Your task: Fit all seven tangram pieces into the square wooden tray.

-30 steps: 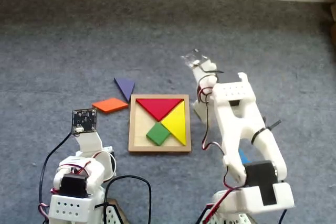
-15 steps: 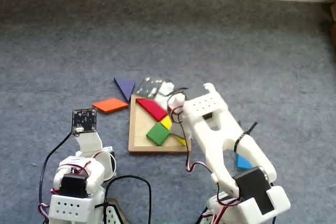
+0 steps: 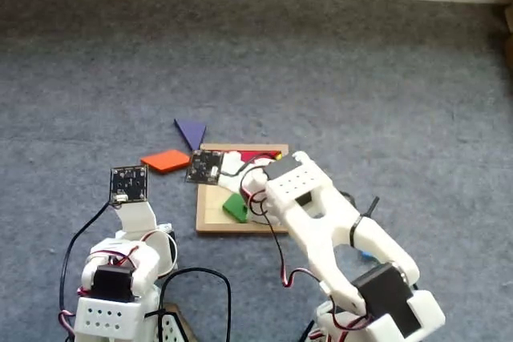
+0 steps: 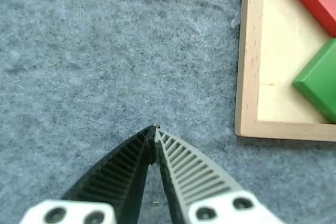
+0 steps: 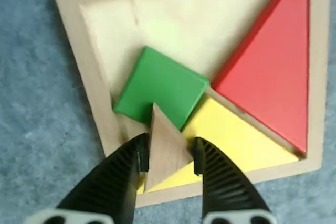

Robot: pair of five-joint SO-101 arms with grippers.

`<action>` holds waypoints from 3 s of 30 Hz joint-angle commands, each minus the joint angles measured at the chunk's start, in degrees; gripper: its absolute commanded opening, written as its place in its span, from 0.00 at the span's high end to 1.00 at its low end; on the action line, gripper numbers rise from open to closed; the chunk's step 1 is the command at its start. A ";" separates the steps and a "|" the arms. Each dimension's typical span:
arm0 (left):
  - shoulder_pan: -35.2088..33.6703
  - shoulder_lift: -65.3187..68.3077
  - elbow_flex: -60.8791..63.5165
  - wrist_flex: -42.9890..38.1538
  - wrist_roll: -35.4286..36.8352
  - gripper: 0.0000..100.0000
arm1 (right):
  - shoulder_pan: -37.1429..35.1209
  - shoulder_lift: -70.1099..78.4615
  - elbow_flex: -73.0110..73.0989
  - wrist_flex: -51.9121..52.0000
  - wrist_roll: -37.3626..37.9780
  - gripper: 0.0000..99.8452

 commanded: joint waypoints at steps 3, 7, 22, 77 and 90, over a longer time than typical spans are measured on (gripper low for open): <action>0.66 -1.63 1.10 0.18 -0.18 0.99 | -0.57 -2.07 0.57 -0.84 5.27 0.94; 0.66 -1.63 1.10 0.18 -0.18 0.99 | -0.57 -2.07 0.22 1.54 5.45 0.94; 0.66 -1.63 1.10 0.18 -0.18 0.99 | -2.15 -2.15 0.04 7.60 5.10 0.82; 0.66 -1.63 1.10 0.18 -0.18 0.99 | 39.96 -28.09 17.27 23.78 -58.55 0.66; 0.66 -1.63 1.10 0.18 -0.18 0.99 | 40.13 -6.81 11.21 13.41 -56.53 0.68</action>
